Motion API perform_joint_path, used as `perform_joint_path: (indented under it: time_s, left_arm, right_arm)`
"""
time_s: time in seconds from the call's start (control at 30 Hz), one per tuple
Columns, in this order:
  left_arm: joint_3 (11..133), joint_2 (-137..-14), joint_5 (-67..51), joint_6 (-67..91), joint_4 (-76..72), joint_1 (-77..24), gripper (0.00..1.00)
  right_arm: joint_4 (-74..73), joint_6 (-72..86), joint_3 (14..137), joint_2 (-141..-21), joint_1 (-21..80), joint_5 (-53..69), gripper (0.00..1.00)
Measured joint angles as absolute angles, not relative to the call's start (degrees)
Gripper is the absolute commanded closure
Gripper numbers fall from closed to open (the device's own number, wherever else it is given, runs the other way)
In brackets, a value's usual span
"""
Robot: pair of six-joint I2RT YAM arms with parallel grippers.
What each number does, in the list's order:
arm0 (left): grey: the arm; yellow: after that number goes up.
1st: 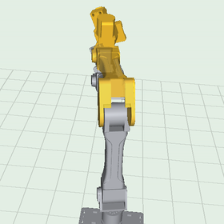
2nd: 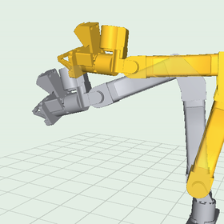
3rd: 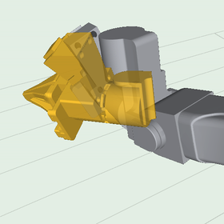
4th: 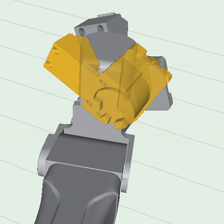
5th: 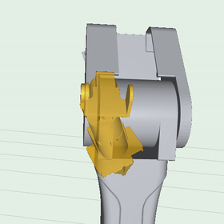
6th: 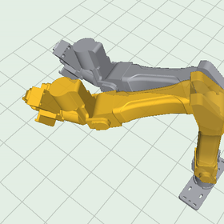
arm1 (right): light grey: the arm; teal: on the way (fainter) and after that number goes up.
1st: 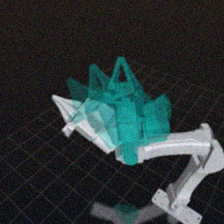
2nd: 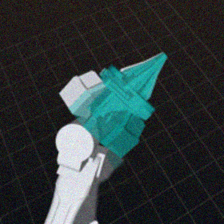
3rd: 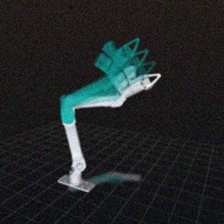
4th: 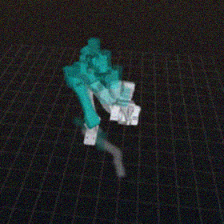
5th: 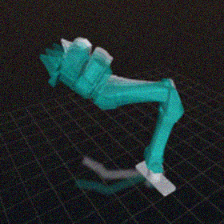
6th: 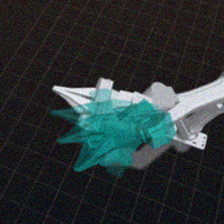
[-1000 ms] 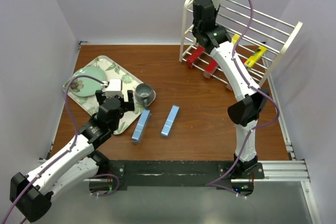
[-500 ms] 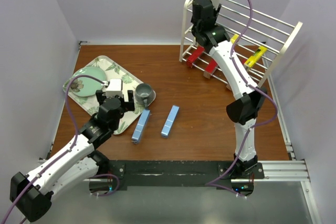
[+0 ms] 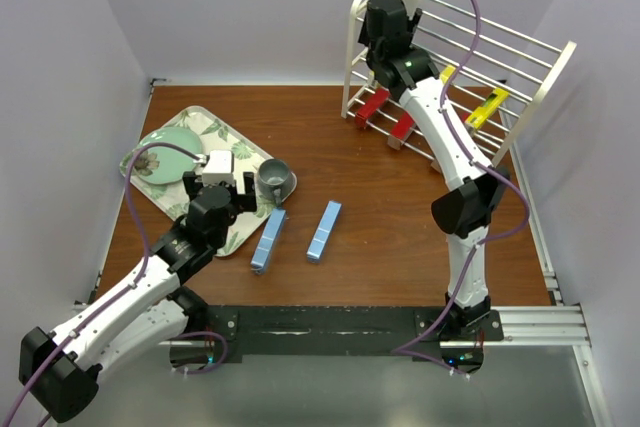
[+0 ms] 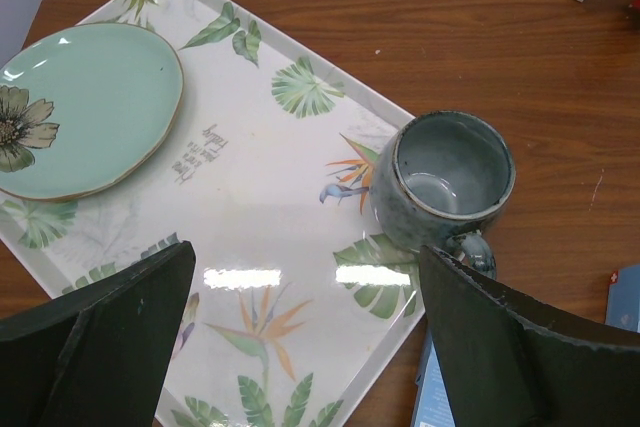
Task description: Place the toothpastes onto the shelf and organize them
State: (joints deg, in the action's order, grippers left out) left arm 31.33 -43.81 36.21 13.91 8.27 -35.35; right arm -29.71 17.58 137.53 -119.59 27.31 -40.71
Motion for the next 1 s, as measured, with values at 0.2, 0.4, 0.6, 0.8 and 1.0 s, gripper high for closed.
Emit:
perform_joint_path:
  time_s: [0.2, 0.4, 0.6, 0.8, 1.0]
  left_arm:
    - [31.3, -43.8, 36.2, 13.9, 8.3, -35.4, 0.01]
    - [31.3, -43.9, 36.0, 13.9, 8.3, -35.4, 0.01]
    - [31.3, -43.9, 36.0, 13.9, 8.3, -35.4, 0.01]
    - [31.3, -43.9, 36.0, 13.9, 8.3, -35.4, 0.01]
    - [31.3, -43.8, 35.9, 13.9, 8.3, -35.4, 0.01]
  right_arm:
    - [-30.1, 18.4, 136.6, -117.4, 27.3, -39.2, 0.39]
    - [-30.0, 18.8, 136.6, -115.1, 27.3, -37.7, 0.39]
    - [-30.2, 19.5, 136.6, -114.6, 27.3, -36.5, 0.38]
    - [-30.4, 20.3, 135.7, -114.6, 27.2, -36.1, 0.38]
    - [-30.4, 20.9, 134.8, -114.6, 26.9, -33.4, 0.37]
